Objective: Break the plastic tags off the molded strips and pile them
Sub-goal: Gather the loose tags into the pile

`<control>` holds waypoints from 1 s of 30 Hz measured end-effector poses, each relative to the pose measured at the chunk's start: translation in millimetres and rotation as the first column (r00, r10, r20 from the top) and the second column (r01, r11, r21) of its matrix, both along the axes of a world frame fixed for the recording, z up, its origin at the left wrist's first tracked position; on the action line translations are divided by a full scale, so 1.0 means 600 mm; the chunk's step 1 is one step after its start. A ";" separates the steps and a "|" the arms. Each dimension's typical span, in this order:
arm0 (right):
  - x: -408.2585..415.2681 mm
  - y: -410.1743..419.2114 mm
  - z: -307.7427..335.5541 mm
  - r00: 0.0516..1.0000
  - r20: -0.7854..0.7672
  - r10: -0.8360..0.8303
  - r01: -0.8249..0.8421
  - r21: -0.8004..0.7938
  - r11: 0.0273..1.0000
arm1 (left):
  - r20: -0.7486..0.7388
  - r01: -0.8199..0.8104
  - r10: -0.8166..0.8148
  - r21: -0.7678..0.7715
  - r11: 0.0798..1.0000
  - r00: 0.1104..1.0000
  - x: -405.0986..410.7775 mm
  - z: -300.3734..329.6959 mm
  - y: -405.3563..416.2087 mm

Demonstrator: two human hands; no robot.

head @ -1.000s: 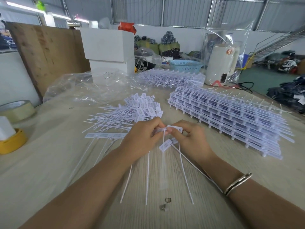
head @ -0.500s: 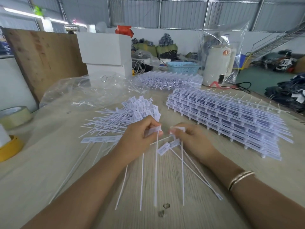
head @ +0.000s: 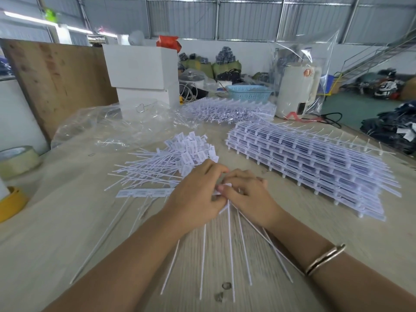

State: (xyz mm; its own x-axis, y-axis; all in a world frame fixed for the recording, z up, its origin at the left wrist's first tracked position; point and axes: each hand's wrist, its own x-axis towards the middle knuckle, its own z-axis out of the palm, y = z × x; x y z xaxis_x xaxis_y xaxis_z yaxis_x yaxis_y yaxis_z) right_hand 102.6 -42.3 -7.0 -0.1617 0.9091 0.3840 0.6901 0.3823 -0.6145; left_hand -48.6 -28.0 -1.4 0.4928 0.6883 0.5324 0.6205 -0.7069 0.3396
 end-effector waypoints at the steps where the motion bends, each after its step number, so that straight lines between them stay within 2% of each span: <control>1: 0.004 0.002 0.001 0.996 -0.091 0.007 -0.010 -0.026 1.000 | -0.024 -0.003 0.002 -0.010 1.000 1.000 -0.004 0.002 0.000; 3: 0.014 0.009 0.001 0.966 -0.260 -0.008 -0.010 -0.067 0.998 | -0.068 -0.039 0.036 -0.034 0.999 0.997 -0.016 0.005 0.004; 4: 0.017 0.010 0.000 0.956 -0.292 -0.015 -0.006 -0.071 0.997 | -0.083 -0.053 0.049 -0.044 0.998 0.995 -0.024 0.006 0.007; 8: 0.017 0.014 -0.008 0.947 -0.320 0.009 -0.038 -0.086 0.996 | -0.131 -0.057 0.056 -0.009 0.998 0.990 -0.027 0.002 0.008; 11: 0.013 0.009 -0.006 0.961 -0.275 -0.023 -0.008 -0.112 0.994 | -0.093 -0.060 0.062 0.031 0.998 0.994 -0.022 0.000 0.007; 14: 0.009 0.006 -0.002 0.972 -0.235 -0.012 -0.010 -0.095 0.995 | -0.067 -0.058 0.059 0.008 0.998 0.996 -0.025 -0.001 0.009; 19: 0.009 0.006 0.000 0.965 -0.260 0.022 -0.035 -0.047 0.998 | -0.047 -0.060 0.060 -0.008 0.998 0.997 -0.024 -0.004 0.014; 24: 0.006 0.000 0.003 0.955 -0.290 0.070 -0.054 0.060 0.997 | 0.047 -0.039 0.042 -0.053 0.998 0.998 -0.027 -0.004 0.015; 30: 0.007 -0.002 0.003 0.938 -0.330 0.109 -0.063 0.148 0.987 | 0.243 0.058 -0.017 -0.161 0.985 0.970 -0.025 -0.001 0.013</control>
